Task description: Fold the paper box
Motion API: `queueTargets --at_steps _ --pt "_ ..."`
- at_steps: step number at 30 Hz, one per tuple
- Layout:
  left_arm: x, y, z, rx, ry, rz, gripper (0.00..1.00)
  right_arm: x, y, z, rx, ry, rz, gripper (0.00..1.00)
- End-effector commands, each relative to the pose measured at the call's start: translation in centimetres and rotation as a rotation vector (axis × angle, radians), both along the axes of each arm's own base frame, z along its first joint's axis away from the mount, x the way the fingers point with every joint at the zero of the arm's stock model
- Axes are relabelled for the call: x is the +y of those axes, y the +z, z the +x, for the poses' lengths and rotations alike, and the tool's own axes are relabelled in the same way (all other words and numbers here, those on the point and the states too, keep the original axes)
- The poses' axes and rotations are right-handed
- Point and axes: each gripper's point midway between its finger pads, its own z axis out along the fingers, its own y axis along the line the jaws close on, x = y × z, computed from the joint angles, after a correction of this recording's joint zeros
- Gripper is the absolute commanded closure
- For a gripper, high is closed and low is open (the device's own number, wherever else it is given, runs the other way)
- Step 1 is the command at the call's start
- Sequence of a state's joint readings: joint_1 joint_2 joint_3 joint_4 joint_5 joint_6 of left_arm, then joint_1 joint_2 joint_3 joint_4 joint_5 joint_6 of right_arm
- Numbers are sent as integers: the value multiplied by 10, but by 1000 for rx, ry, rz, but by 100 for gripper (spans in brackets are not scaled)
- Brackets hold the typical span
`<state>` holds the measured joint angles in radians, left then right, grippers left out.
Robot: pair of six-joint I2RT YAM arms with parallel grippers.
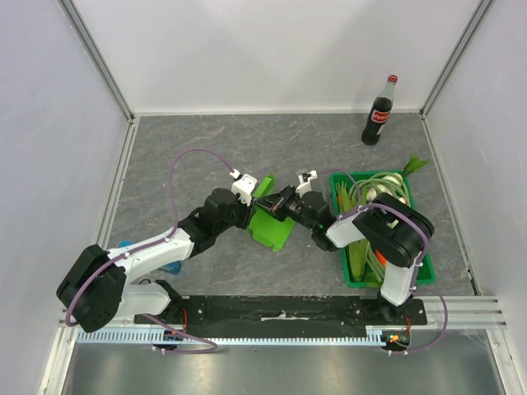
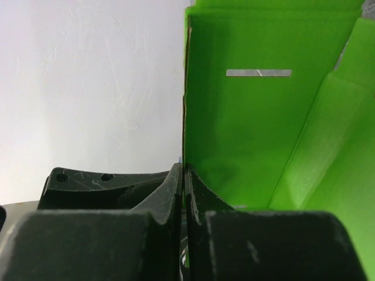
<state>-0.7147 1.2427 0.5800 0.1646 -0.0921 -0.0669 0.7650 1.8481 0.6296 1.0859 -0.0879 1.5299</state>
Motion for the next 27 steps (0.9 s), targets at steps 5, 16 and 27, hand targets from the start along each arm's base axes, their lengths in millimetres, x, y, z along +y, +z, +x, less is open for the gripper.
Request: queueTargets --at_steps 5,16,27 --pt "-6 25 6 -161 -111 15 67 -10 3 -17 -7 206 -47 78" --pt "-11 26 -2 -217 -191 11 70 -40 7 -14 4 380 -284 35" --pt "-13 24 -5 -223 -212 30 71 -36 13 -5 103 396 -293 52"
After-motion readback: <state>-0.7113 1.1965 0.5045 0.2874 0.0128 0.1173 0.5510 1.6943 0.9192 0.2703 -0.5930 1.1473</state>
